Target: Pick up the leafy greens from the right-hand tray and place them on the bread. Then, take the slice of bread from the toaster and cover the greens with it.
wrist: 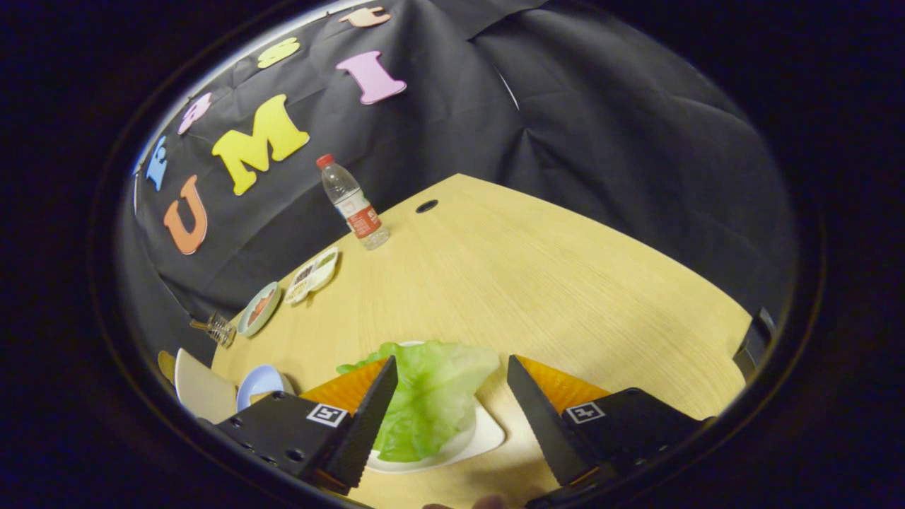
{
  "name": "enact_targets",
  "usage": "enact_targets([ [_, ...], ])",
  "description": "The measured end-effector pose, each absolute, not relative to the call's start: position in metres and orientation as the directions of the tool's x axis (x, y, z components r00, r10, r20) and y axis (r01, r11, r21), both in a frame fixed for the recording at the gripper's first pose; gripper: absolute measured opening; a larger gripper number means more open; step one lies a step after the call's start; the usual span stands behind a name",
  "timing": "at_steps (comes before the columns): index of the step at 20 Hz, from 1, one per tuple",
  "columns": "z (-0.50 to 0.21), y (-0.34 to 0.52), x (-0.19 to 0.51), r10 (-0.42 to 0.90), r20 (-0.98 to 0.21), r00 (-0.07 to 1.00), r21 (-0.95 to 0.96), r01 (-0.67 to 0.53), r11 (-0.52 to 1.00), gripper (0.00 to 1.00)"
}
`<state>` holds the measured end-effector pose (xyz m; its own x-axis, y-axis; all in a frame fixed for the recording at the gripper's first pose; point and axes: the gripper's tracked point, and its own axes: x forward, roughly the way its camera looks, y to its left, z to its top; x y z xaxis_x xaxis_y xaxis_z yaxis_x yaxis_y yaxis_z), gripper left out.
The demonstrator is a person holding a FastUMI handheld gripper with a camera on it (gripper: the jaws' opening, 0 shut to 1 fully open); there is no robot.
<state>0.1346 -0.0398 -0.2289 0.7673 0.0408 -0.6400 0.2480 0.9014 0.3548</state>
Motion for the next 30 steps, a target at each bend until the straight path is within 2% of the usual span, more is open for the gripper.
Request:
enact_targets([
  [2, -0.229, -0.043, 0.140, 0.034, -0.636, 0.771, 0.356, 0.254, 0.899, 0.90],
  [8, -0.233, -0.045, 0.143, 0.034, -0.638, 0.770, 0.339, 0.241, 0.910, 0.38],
  [11, -0.220, -0.049, 0.143, 0.029, -0.634, 0.773, 0.309, 0.218, 0.926, 0.06],
  [12, -0.223, -0.047, 0.147, 0.033, -0.623, 0.782, 0.311, 0.209, 0.927, 0.05],
  [13, -0.212, -0.043, 0.143, 0.045, -0.613, 0.789, 0.322, 0.197, 0.926, 0.00],
  [21, -0.140, -0.010, 0.123, 0.092, -0.485, 0.870, 0.375, 0.112, 0.920, 0.00],
  [30, -0.063, 0.066, 0.099, 0.159, -0.363, 0.918, 0.371, -0.014, 0.929, 0.00],
])
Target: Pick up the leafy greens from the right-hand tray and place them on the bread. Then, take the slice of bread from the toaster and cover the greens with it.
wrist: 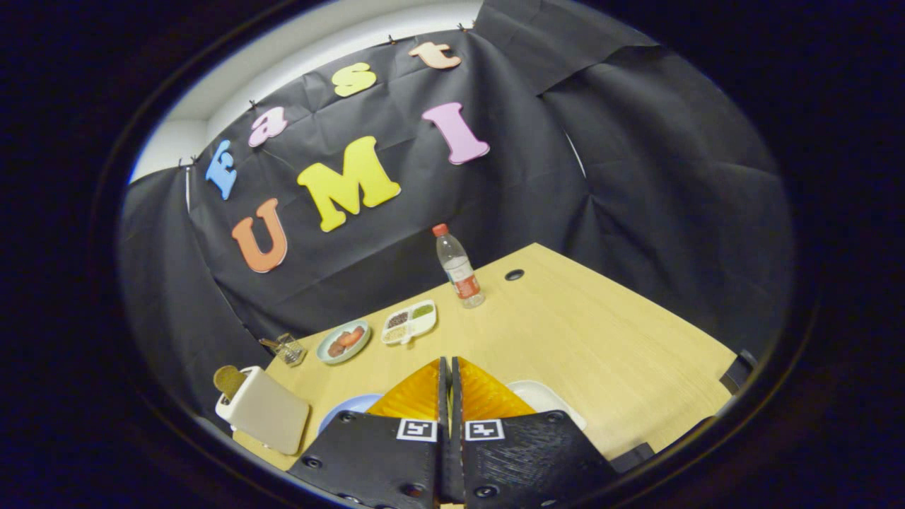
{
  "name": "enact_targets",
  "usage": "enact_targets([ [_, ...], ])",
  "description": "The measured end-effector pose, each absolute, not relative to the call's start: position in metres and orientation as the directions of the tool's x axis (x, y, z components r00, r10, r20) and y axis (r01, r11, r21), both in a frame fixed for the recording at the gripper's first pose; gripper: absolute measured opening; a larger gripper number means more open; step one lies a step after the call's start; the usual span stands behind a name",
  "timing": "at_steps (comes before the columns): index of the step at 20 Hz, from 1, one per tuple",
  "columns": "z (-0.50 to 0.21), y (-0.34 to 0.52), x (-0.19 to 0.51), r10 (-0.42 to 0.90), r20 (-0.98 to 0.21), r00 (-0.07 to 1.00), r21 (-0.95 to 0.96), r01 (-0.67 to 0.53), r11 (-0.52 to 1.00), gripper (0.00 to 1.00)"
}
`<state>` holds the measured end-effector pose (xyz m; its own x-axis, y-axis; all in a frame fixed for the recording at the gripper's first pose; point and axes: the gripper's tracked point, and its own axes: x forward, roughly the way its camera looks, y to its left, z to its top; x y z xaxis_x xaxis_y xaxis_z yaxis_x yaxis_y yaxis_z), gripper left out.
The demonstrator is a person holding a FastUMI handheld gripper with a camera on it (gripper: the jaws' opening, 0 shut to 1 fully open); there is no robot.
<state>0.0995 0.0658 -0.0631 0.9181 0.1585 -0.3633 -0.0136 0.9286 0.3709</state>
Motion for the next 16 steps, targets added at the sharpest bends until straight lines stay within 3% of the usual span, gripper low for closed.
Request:
enact_targets([
  [6, -0.041, 0.154, 0.091, 0.234, -0.310, 0.921, 0.375, -0.108, 0.921, 0.00],
  [16, -0.094, 0.296, 0.088, 0.356, -0.335, 0.872, 0.478, -0.169, 0.862, 0.00],
])
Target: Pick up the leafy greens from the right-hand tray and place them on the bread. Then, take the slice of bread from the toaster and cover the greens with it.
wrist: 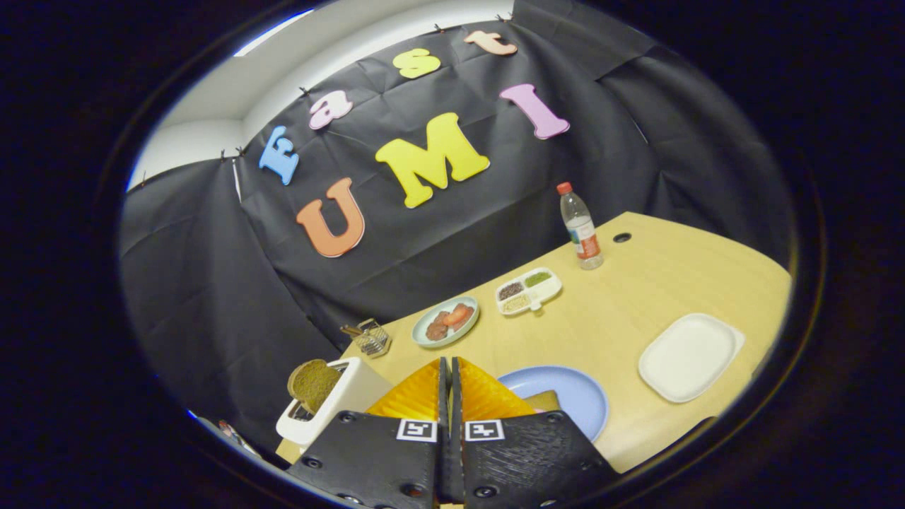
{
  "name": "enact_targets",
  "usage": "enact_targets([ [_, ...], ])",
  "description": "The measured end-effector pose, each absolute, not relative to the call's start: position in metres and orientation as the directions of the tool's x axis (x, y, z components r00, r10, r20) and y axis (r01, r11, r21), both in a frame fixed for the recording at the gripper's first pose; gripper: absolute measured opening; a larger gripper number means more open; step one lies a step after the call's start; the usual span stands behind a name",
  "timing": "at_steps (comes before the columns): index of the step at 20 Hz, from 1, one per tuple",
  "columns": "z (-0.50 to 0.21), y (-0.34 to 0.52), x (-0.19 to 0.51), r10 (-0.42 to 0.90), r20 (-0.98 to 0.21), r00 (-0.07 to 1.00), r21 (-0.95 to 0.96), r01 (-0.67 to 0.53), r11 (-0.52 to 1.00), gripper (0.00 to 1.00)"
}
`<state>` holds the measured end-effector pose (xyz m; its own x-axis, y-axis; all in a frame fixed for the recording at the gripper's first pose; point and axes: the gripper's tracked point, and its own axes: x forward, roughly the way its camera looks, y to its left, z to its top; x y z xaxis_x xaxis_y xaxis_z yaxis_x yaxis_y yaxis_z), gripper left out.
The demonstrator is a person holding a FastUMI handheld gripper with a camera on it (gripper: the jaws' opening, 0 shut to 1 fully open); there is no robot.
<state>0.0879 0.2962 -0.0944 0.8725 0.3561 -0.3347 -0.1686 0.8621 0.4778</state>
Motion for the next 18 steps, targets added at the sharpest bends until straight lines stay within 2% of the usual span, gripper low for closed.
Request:
enact_targets([
  [4, -0.125, 0.310, 0.092, 0.368, -0.363, 0.856, 0.531, -0.135, 0.837, 0.00],
  [10, -0.152, 0.266, 0.106, 0.275, -0.403, 0.873, 0.491, -0.047, 0.870, 0.00],
  [18, -0.188, 0.240, 0.112, 0.259, -0.448, 0.856, 0.401, -0.066, 0.914, 0.00],
])
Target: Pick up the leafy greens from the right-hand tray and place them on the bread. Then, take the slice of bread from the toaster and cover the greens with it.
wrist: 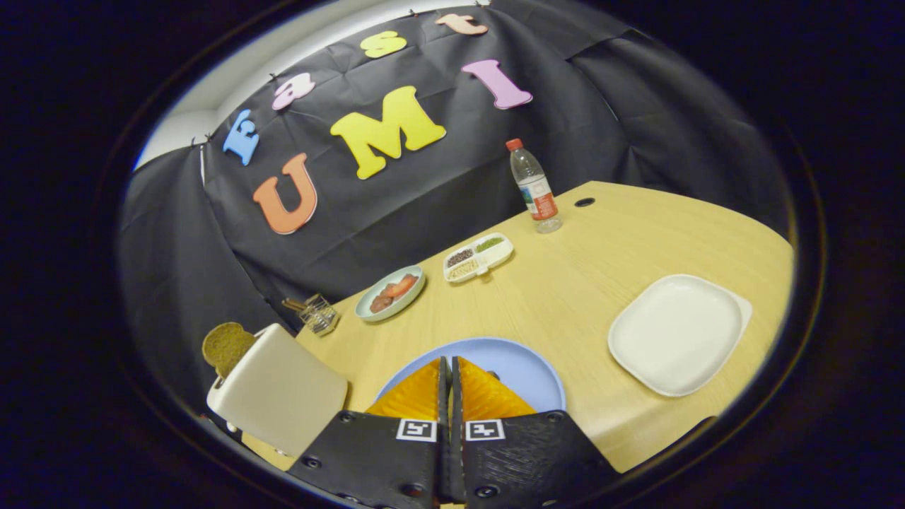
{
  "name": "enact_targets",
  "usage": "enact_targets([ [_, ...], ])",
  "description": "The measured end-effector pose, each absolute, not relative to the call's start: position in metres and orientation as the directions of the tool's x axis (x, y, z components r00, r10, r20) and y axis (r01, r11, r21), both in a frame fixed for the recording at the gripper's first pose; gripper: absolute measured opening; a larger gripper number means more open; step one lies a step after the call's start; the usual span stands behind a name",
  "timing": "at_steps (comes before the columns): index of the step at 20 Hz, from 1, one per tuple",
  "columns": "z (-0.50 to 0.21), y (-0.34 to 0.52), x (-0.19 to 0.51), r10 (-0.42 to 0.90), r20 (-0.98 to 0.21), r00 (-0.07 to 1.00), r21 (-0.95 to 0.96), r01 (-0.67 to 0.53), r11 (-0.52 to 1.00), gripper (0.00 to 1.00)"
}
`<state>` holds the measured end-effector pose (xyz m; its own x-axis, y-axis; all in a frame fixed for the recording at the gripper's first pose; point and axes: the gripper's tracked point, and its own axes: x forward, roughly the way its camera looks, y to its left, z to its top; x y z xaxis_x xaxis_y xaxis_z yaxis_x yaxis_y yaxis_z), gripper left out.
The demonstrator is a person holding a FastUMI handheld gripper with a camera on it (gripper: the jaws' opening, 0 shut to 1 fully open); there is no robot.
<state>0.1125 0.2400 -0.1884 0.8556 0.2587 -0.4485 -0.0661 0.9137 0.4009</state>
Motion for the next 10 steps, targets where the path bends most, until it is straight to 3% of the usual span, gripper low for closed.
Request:
enact_targets([
  [3, -0.192, 0.236, 0.113, 0.258, -0.454, 0.853, 0.364, -0.087, 0.927, 0.18],
  [8, -0.170, 0.222, 0.113, 0.199, -0.403, 0.893, 0.272, -0.090, 0.958, 0.74],
  [10, -0.151, 0.219, 0.112, 0.170, -0.357, 0.918, 0.227, -0.091, 0.969, 0.84],
])
